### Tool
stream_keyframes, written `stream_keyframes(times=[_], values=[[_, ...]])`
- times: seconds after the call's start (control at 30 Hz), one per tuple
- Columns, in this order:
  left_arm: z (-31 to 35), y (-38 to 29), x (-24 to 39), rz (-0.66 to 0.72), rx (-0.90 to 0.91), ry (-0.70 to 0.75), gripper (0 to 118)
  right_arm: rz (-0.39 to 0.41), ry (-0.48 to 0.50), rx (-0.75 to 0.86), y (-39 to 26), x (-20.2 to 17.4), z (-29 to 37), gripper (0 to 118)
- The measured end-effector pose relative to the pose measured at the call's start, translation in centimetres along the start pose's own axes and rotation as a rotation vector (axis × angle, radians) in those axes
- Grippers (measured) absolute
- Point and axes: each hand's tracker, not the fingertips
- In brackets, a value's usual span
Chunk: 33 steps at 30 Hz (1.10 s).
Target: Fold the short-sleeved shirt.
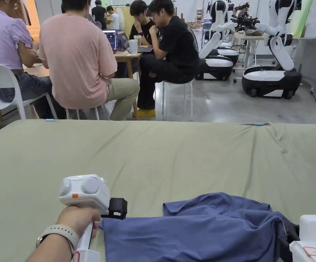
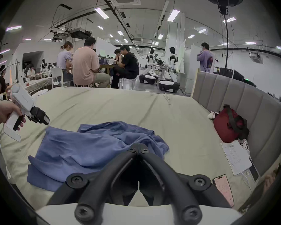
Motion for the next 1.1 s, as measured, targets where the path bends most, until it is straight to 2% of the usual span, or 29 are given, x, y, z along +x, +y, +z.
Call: stream_keyframes(times=[0.07, 0.17, 0.23, 0.27, 0.3, 0.33, 0.37, 0.4, 0.5, 0.63, 0.77, 0.8, 0.83, 0.87, 0.9, 0.93, 0.97, 1.07, 1.1], values=[[-2.0, 0.2, 0.1, 0.039, -0.043, -0.014, 91, -0.001, -0.011, -0.011, -0.2, 0.5, -0.4, 0], [-4.3, -0.6, -0.1, 0.087, -0.077, -0.078, 84, 0.005, -0.028, -0.026, -0.5, 1.2, -0.9, 0], [-4.9, -1.2, 0.4, 0.011, -0.073, -0.036, 78, 0.007, -0.039, -0.032, -0.7, 1.8, -1.0, 0], [-4.7, -1.2, 0.5, -0.037, -0.067, -0.036, 67, 0.009, -0.046, -0.033, -0.8, 2.3, -1.2, 0], [-4.1, -1.1, 0.7, -0.039, -0.057, -0.034, 28, 0.007, -0.057, -0.038, -0.8, 2.8, -1.5, 0], [-3.4, -1.2, 0.8, -0.056, -0.012, -0.048, 3, 0.0, -0.063, -0.043, -0.8, 3.3, -1.8, 0], [-3.1, -1.4, 0.7, -0.04, 0.009, -0.103, 3, -0.005, -0.066, -0.048, -0.9, 3.8, -2.1, 0], [-2.9, -1.2, 0.4, 0.032, -0.009, -0.114, 3, -0.004, -0.074, -0.053, -0.9, 4.3, -2.7, 0], [-1.5, -1.5, 1.2, -0.078, 0.031, -0.073, 3, 0.009, -0.087, -0.082, -0.7, 6.2, -4.8, 0], [2.0, -1.9, 1.3, -0.072, 0.164, -0.121, 3, -0.043, -0.078, -0.156, 0.0, 9.4, -8.8, 0], [5.2, -2.9, 2.3, -0.12, 0.213, -0.12, 3, -0.038, -0.033, -0.205, 1.0, 10.7, -13.5, 0], [5.7, -3.0, 2.5, -0.125, 0.221, -0.124, 3, -0.033, -0.032, -0.209, 1.1, 10.7, -14.8, 4], [5.9, -3.0, 2.6, -0.128, 0.226, -0.125, 3, -0.031, -0.033, -0.212, 1.1, 10.7, -15.8, 22], [6.2, -3.1, 2.7, -0.133, 0.229, -0.126, 3, -0.023, -0.033, -0.228, 1.1, 10.6, -17.1, 56], [6.3, -3.2, 2.8, -0.137, 0.231, -0.129, 3, -0.009, -0.026, -0.266, 1.0, 10.5, -18.4, 100], [6.2, -3.0, 2.7, -0.138, 0.232, -0.129, 3, 0.001, -0.026, -0.291, 0.6, 10.3, -19.4, 117], [6.2, -3.1, 2.7, -0.14, 0.234, -0.128, 3, 0.01, -0.025, -0.306, 0.1, 10.0, -20.2, 118], [5.9, -3.1, 2.7, -0.149, 0.23, -0.123, 3, 0.015, 0.014, -0.43, -1.8, 9.5, -22.9, 97], [5.8, -3.2, 2.7, -0.152, 0.226, -0.12, 3, -0.005, 0.022, -0.506, -2.8, 9.6, -23.6, 77]])
